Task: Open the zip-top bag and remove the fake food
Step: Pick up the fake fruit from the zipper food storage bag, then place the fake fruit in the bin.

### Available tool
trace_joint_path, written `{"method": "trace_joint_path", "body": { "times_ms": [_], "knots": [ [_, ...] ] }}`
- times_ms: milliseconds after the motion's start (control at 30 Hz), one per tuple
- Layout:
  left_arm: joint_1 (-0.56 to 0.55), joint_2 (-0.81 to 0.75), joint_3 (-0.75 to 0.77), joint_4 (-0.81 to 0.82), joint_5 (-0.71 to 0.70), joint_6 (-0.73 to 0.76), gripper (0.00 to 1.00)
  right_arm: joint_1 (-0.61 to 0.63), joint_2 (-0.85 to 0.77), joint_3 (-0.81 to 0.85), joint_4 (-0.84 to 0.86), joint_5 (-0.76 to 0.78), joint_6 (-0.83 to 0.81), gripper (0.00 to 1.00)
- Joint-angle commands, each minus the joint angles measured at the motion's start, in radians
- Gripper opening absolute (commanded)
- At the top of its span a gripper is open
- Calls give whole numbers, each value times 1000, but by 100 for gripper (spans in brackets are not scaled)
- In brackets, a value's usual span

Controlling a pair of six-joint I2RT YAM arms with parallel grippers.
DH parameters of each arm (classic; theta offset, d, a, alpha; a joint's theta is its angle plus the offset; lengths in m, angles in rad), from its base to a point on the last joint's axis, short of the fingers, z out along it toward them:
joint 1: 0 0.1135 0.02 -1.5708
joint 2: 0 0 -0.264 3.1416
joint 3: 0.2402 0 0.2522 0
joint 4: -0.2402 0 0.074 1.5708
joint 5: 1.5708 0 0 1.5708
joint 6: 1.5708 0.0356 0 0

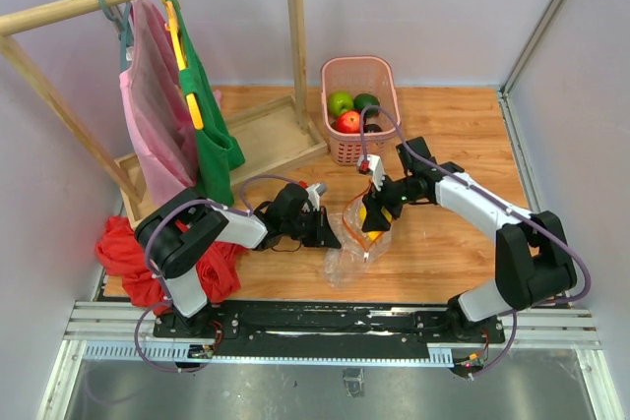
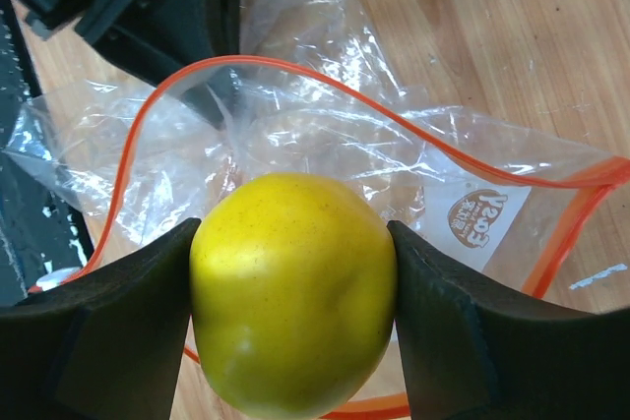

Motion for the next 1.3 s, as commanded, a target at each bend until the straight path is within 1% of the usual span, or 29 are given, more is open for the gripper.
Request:
{"method": "trace_joint_path", "body": {
  "times_ms": [0, 100, 233, 333, 467, 633, 767, 933, 1100, 1267],
  "knots": [
    [5, 23, -27, -111, -42, 20, 0, -48, -40, -30, 7, -96, 49, 26],
    [4, 19, -22, -115, -38, 23, 0, -76, -24, -18, 49, -76, 141, 24],
    [5, 9, 0, -135, -32, 29, 0, -103, 24, 14, 81, -97, 261, 21],
    [5, -2, 15, -149, -35, 34, 0, -125, 60, 29, 99, -156, 324, 21],
    [5, -7, 7, -152, -42, 30, 0, -160, 75, 45, 96, -275, 353, 20],
    [7, 3, -31, -109, -34, -3, 0, -212, 40, 68, 40, -368, 338, 20],
    [16, 2, -27, -113, -37, 0, 0, -254, 9, 104, 0, -424, 334, 20],
    [27, -30, -3, -158, -72, 34, 0, -291, -5, 227, -21, -453, 345, 20],
    [28, -68, 13, -200, -114, 67, 0, -308, 50, 422, -13, -387, 371, 20],
    [26, -120, 27, -262, -160, 107, 0, -312, 127, 564, 69, -328, 456, 20]
  ]
}}
